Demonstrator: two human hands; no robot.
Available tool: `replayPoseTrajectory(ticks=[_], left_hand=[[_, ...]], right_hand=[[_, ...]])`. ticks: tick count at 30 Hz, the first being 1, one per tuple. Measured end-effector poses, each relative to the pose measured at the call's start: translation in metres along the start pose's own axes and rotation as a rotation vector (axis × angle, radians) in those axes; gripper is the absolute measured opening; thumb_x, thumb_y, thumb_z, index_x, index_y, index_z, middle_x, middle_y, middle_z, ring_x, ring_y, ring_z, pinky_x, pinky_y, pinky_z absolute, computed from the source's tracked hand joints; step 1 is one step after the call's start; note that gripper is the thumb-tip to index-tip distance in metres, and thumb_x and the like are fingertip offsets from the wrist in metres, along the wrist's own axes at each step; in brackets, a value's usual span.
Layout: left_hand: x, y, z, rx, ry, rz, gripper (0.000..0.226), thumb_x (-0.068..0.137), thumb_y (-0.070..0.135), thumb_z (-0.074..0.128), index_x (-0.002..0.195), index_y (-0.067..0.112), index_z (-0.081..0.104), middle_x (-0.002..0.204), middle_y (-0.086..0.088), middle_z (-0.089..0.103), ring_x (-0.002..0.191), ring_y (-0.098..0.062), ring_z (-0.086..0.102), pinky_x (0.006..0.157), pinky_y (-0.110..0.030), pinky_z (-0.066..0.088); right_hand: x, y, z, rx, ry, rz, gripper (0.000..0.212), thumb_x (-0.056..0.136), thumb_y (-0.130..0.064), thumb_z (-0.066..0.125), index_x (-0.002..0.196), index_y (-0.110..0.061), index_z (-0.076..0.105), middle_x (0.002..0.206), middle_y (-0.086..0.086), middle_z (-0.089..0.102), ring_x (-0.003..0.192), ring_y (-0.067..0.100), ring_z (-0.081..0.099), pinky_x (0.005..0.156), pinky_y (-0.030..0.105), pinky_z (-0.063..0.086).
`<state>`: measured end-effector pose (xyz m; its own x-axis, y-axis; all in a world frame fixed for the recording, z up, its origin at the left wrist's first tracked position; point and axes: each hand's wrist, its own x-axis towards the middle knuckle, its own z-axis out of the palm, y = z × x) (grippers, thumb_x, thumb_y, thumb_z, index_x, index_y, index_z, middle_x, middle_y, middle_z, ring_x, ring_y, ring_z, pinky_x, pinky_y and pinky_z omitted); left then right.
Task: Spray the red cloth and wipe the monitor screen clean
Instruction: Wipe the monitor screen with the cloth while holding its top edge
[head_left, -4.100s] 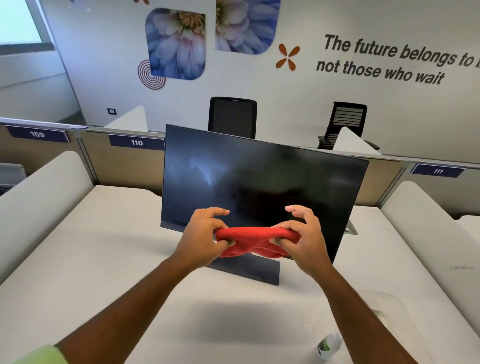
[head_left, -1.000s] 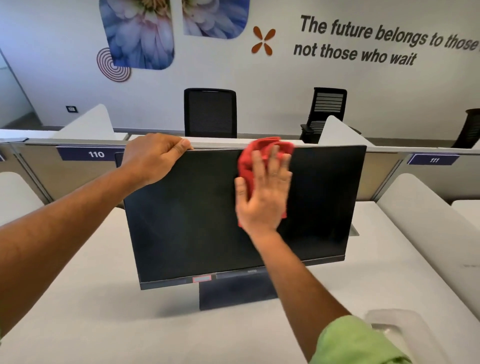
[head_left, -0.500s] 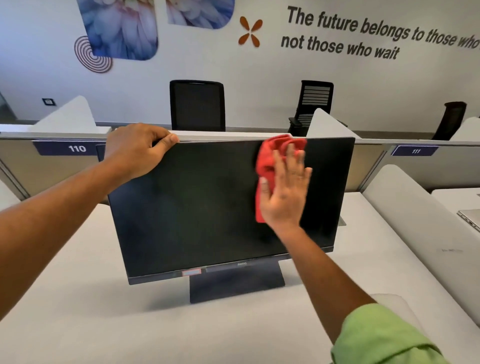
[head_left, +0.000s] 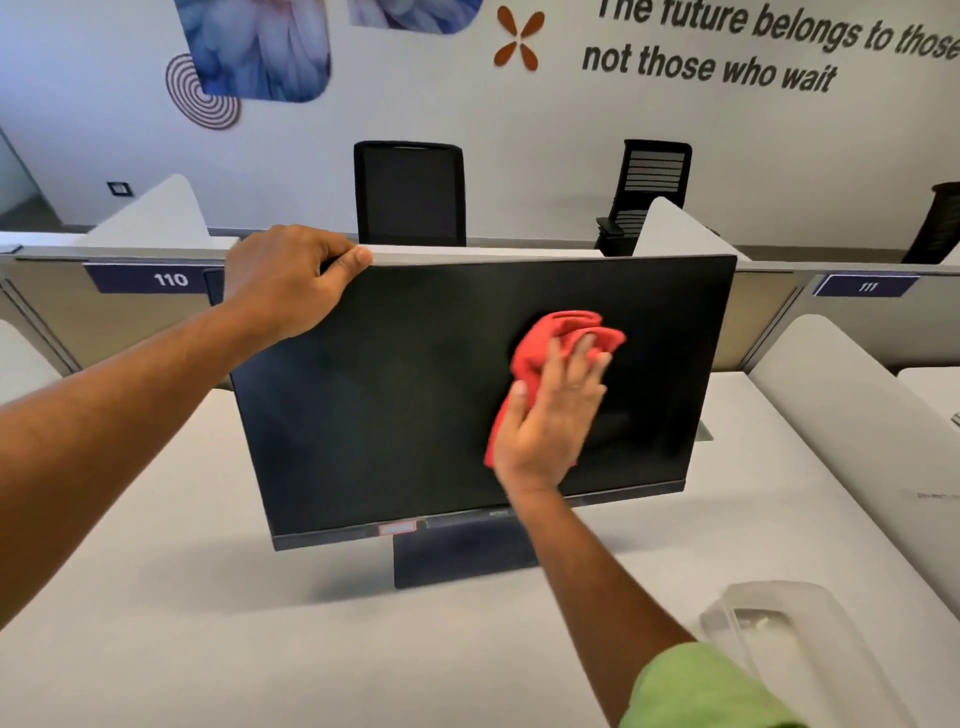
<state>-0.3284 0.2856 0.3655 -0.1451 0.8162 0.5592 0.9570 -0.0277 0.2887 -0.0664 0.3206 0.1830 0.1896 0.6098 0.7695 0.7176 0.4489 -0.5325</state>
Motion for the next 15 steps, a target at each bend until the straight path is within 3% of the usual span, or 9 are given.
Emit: replayPoseTrajectory(ticks=[6, 10, 12, 15], left_hand=[[0.002, 0.004, -0.003, 0.004, -0.034, -0.035, 0.042, 0.102, 0.055, 0.048, 0.114, 0.028, 0.078, 0.097, -0.006, 0.076, 0.081, -0.024, 0.054, 0.072, -0.039, 0.040], [-0.002, 0.001, -0.005, -0.010, -0.048, -0.032, 0.044, 0.103, 0.054, 0.047, 0.117, 0.025, 0.077, 0.101, -0.006, 0.077, 0.084, -0.024, 0.056, 0.075, -0.042, 0.044], [-0.002, 0.001, -0.006, -0.008, -0.040, -0.024, 0.043, 0.102, 0.054, 0.048, 0.116, 0.026, 0.077, 0.101, -0.006, 0.077, 0.083, -0.023, 0.054, 0.074, -0.040, 0.041], [-0.002, 0.001, -0.007, -0.026, -0.035, -0.016, 0.043, 0.102, 0.054, 0.050, 0.117, 0.026, 0.077, 0.106, -0.006, 0.078, 0.085, -0.021, 0.054, 0.074, -0.039, 0.042]], right_hand=[[-0.096, -0.042, 0.019, -0.025, -0.361, -0.470, 0.064, 0.112, -0.039, 0.047, 0.169, -0.033, 0.019, 0.179, -0.001, 0.011, 0.165, 0.033, 0.011, 0.134, 0.050, 0.004], [-0.089, -0.023, 0.014, -0.045, -0.457, -0.702, 0.065, 0.111, -0.030, 0.047, 0.169, -0.034, 0.019, 0.179, -0.005, 0.011, 0.165, 0.026, 0.013, 0.134, 0.048, 0.004], [-0.075, -0.002, 0.005, -0.061, -0.426, -0.682, 0.073, 0.104, -0.022, 0.057, 0.168, -0.036, 0.024, 0.178, -0.008, 0.016, 0.165, 0.023, 0.017, 0.132, 0.050, 0.007], [-0.051, 0.043, -0.020, -0.097, -0.297, -0.405, 0.077, 0.099, -0.025, 0.057, 0.168, -0.037, 0.023, 0.178, -0.008, 0.011, 0.165, 0.025, 0.014, 0.132, 0.053, 0.007]])
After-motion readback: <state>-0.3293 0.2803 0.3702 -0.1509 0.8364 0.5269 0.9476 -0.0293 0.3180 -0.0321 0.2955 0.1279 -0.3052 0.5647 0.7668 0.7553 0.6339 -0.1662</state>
